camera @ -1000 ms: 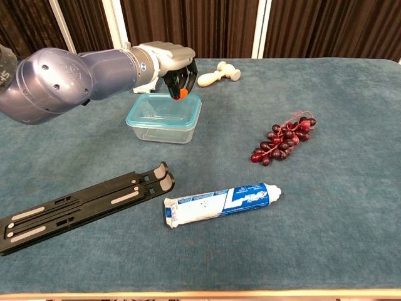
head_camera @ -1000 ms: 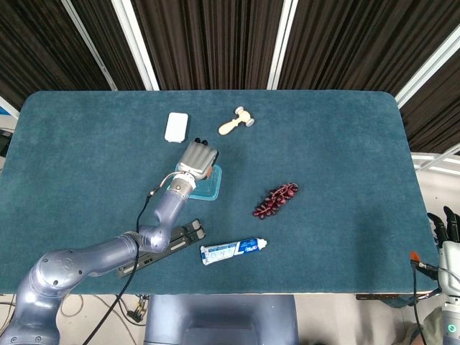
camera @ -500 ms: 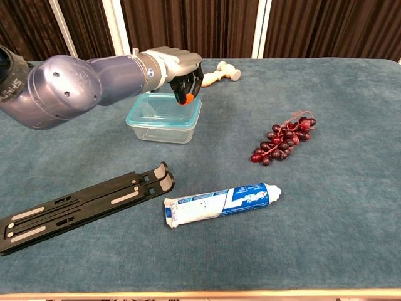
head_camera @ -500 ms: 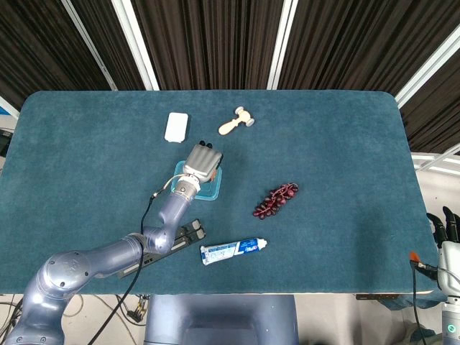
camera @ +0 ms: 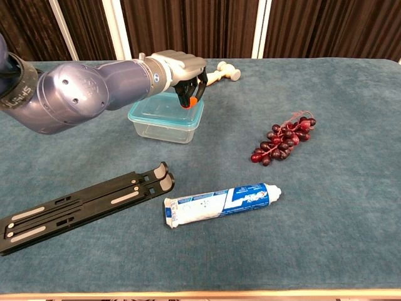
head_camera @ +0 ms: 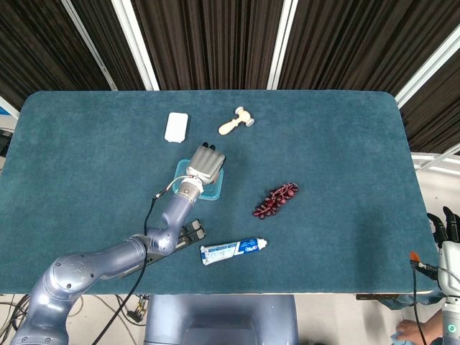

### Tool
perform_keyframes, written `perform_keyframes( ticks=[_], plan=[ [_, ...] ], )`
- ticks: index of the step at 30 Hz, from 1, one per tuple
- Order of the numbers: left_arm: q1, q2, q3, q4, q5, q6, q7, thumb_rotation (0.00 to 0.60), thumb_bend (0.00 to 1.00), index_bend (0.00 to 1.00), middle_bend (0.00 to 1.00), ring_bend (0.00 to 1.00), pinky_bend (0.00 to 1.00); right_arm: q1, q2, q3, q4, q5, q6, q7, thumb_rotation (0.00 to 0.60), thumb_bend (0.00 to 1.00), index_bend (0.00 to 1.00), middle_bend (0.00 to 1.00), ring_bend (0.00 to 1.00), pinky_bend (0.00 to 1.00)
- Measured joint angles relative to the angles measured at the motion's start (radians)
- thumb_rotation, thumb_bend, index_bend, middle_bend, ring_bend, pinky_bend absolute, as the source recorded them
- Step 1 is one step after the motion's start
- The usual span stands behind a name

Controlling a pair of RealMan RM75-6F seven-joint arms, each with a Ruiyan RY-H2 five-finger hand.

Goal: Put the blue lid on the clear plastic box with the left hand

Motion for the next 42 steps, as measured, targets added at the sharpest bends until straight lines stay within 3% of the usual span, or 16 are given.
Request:
perform_keyframes(
  ticks=[27, 36, 42],
  plan=[
    [0.013, -0.039, 0.004, 0.052, 0.015, -0.016, 0.043, 0.600, 0.56, 0.71, 0.57, 0.24, 0.22, 0.000, 0.001, -0.002, -0.001, -0.003, 0.001, -0.001, 0.600, 0.29, 0.17, 0.04, 0.03, 0.00],
    [0.020, 0.000, -0.014, -0.027, 0.028, 0.025, 0.045, 0.600, 0.56, 0.71, 0.57, 0.24, 0.22, 0.000, 0.000, -0.003, 0.001, -0.007, 0.004, -0.002, 0.600, 0.29, 0.17, 0.04, 0.03, 0.00],
    [0.033, 0.057, -0.028, -0.138, 0.041, 0.071, 0.042, 0.600, 0.56, 0.71, 0.57, 0.24, 0.22, 0.000, -0.001, -0.004, 0.003, -0.009, 0.004, -0.003, 0.600, 0.29, 0.17, 0.04, 0.03, 0.00]
  ],
)
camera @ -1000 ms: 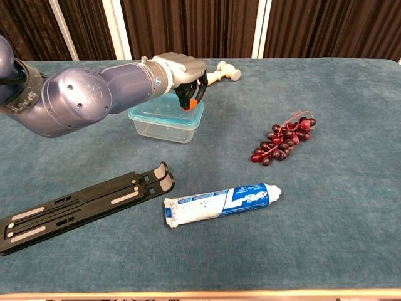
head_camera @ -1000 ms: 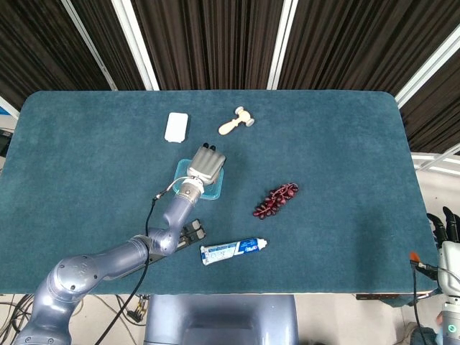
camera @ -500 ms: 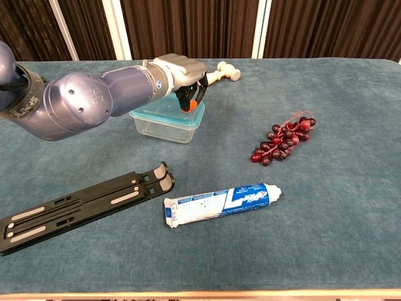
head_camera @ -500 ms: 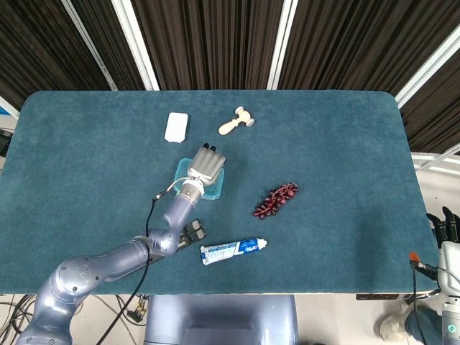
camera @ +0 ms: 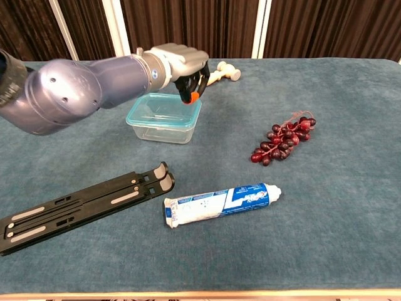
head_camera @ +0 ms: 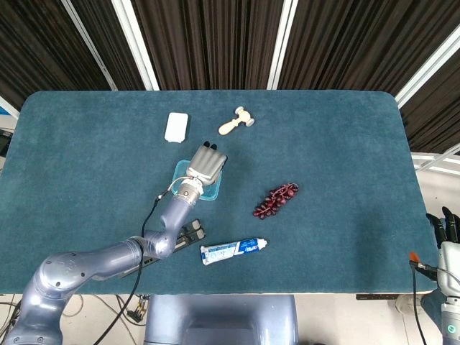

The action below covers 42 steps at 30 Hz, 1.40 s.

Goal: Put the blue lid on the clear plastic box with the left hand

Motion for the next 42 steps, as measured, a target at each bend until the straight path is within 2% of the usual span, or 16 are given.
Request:
perform_keyframes(
  ticks=[6, 10, 13, 24, 42],
  plan=[
    [0.040, 0.088, 0.001, -0.174, 0.022, 0.061, -0.007, 0.600, 0.56, 0.71, 0.57, 0.24, 0.22, 0.000, 0.000, -0.001, 0.000, -0.001, -0.001, -0.002, 0.600, 0.29, 0.17, 0.04, 0.03, 0.00],
    [0.079, 0.171, 0.024, -0.291, 0.016, 0.088, 0.003, 0.600, 0.56, 0.71, 0.57, 0.24, 0.22, 0.001, -0.001, -0.002, 0.001, -0.001, -0.001, -0.004, 0.600, 0.29, 0.17, 0.04, 0.03, 0.00],
    [0.098, 0.211, 0.050, -0.340, -0.004, 0.090, 0.017, 0.600, 0.57, 0.71, 0.57, 0.24, 0.22, 0.000, -0.002, -0.001, 0.001, 0.001, 0.000, -0.006, 0.600, 0.29, 0.17, 0.04, 0.03, 0.00],
    [0.123, 0.239, 0.107, -0.401, 0.034, 0.068, -0.019, 0.600, 0.57, 0.71, 0.57, 0.24, 0.22, 0.000, -0.003, -0.001, 0.001, 0.000, 0.001, -0.010, 0.600, 0.29, 0.17, 0.04, 0.03, 0.00],
    [0.106, 0.231, 0.129, -0.401, 0.030, 0.050, -0.038, 0.600, 0.57, 0.72, 0.57, 0.24, 0.21, 0.001, -0.004, 0.000, 0.001, 0.001, 0.002, -0.012, 0.600, 0.29, 0.17, 0.04, 0.03, 0.00]
  ],
)
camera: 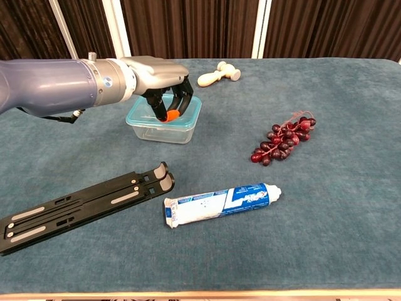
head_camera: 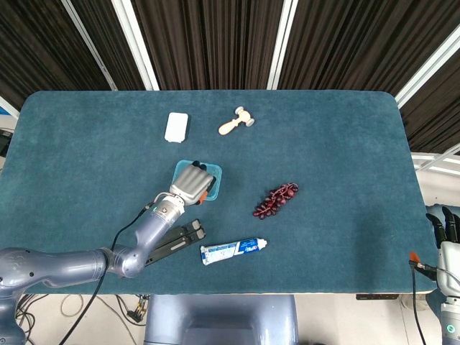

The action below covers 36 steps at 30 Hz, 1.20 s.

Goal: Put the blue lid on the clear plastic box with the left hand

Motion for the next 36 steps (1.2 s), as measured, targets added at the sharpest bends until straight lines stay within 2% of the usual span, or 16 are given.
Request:
perform_keyframes(
  ticks=[21, 36],
  plan=[
    [-0.010, -0.026, 0.020, 0.016, 0.018, -0.004, -0.016, 0.600, 0.56, 0.70, 0.57, 0.24, 0.21, 0.000, 0.001, -0.001, -0.001, -0.001, 0.000, 0.001, 0.600, 0.29, 0.17, 0.04, 0.03, 0.00],
    [-0.012, -0.056, 0.046, 0.050, 0.022, 0.014, 0.020, 0.600, 0.56, 0.70, 0.57, 0.24, 0.21, 0.000, 0.003, 0.000, -0.003, 0.000, -0.001, 0.004, 0.600, 0.29, 0.17, 0.04, 0.03, 0.00]
  ],
)
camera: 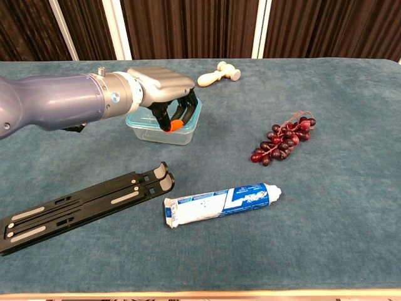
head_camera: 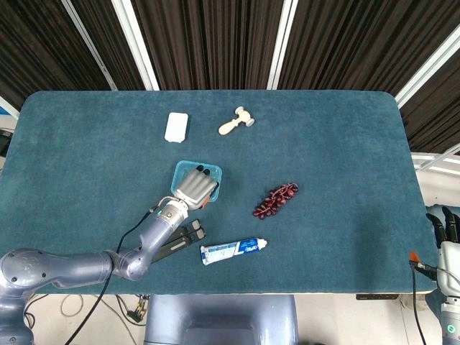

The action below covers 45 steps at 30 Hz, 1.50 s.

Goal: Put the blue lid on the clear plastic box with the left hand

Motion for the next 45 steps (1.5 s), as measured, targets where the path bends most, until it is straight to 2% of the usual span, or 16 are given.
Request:
perform_keyframes(
  ticks=[31, 36, 40, 43, 45],
  plan=[
    [0.015, -0.057, 0.024, 0.073, 0.023, 0.000, 0.041, 0.600, 0.56, 0.70, 0.56, 0.24, 0.21, 0.000, 0.003, 0.001, -0.002, -0.001, 0.001, 0.002, 0.600, 0.29, 0.17, 0.04, 0.03, 0.00],
    [0.019, -0.050, 0.014, 0.062, 0.023, 0.007, 0.039, 0.600, 0.56, 0.70, 0.56, 0.24, 0.21, 0.000, 0.002, 0.000, -0.001, -0.005, 0.003, 0.001, 0.600, 0.29, 0.17, 0.04, 0.03, 0.00],
    [0.020, -0.025, -0.014, 0.024, 0.035, 0.031, 0.024, 0.600, 0.56, 0.69, 0.56, 0.24, 0.21, 0.001, 0.002, -0.001, 0.000, -0.004, 0.001, 0.000, 0.600, 0.29, 0.17, 0.04, 0.03, 0.00],
    [0.024, 0.011, -0.041, -0.030, 0.050, 0.061, 0.009, 0.600, 0.55, 0.59, 0.51, 0.23, 0.21, 0.001, 0.001, -0.001, 0.002, -0.006, 0.002, -0.001, 0.600, 0.29, 0.17, 0.04, 0.03, 0.00],
    [0.029, 0.040, -0.059, -0.072, 0.059, 0.085, 0.000, 0.600, 0.54, 0.43, 0.41, 0.19, 0.20, 0.001, 0.001, -0.001, 0.003, -0.007, 0.002, -0.001, 0.600, 0.29, 0.17, 0.04, 0.03, 0.00]
  ],
)
